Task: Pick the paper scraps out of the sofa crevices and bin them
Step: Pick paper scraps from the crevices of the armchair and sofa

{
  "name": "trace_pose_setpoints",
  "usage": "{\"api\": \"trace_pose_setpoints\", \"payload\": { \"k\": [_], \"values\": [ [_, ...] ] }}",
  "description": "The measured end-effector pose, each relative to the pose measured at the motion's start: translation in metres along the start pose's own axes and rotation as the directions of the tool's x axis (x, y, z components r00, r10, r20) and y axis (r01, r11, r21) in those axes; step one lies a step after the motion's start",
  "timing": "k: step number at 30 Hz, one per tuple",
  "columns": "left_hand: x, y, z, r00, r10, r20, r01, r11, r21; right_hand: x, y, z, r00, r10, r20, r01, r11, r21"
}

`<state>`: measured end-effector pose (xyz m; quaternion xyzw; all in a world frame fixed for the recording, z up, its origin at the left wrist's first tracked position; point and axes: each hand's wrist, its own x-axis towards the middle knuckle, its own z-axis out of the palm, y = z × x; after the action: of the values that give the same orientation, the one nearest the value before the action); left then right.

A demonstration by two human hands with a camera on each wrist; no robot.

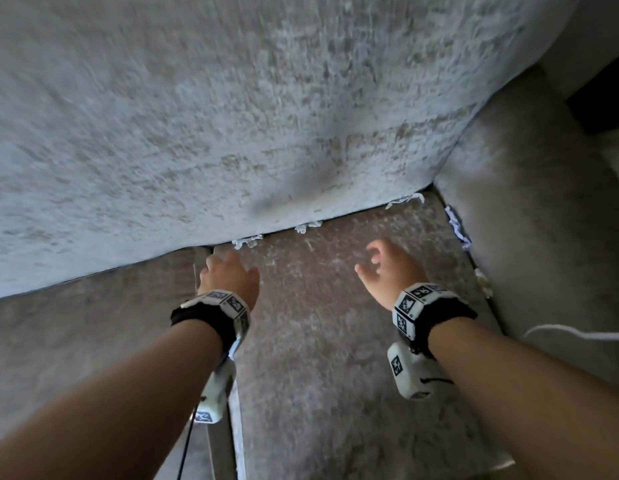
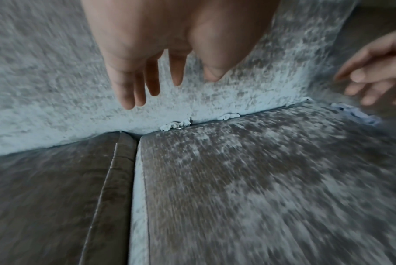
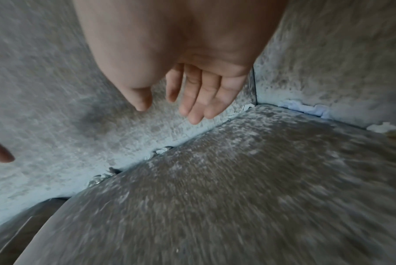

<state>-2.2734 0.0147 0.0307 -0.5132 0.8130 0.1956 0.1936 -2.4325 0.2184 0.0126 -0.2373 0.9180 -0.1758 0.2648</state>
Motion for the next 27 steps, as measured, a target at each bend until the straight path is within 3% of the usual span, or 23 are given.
{"api": "trace_pose_setpoints", "payload": {
  "k": [6, 10, 14, 22, 25, 27],
  "values": [
    [0.051, 0.033, 0.023, 0.996, -0.077, -0.051, 0.074, 0.995, -0.068, 0.059, 0.006, 0.019, 0.997, -0.058, 0.046, 0.06, 0.997, -0.04],
    [0.079, 0.043, 0.047, 0.947, -0.32, -0.005, 0.317, 0.94, -0.125, 0.095, -0.002, 0.043, 0.994, -0.035, 0.101, 0.044, 0.995, -0.09],
    [0.11, 0.044, 0.065, 0.896, -0.443, 0.002, 0.44, 0.888, -0.132, 0.129, -0.016, 0.068, 0.988, -0.033, 0.152, 0.057, 0.987, -0.152],
    [0.159, 0.038, 0.09, 0.859, -0.511, -0.037, 0.504, 0.855, -0.125, 0.169, -0.043, 0.094, 0.986, -0.011, 0.164, 0.053, 0.967, -0.25],
    [0.17, 0.038, 0.103, 0.904, -0.427, 0.009, 0.426, 0.9, -0.093, 0.178, -0.051, 0.101, 0.974, 0.027, 0.223, 0.038, 0.959, -0.282],
    [0.202, 0.011, 0.157, 0.93, -0.367, 0.015, 0.367, 0.926, -0.085, 0.183, -0.053, 0.109, 0.969, 0.07, 0.235, -0.002, 0.961, -0.276]
  ]
}}
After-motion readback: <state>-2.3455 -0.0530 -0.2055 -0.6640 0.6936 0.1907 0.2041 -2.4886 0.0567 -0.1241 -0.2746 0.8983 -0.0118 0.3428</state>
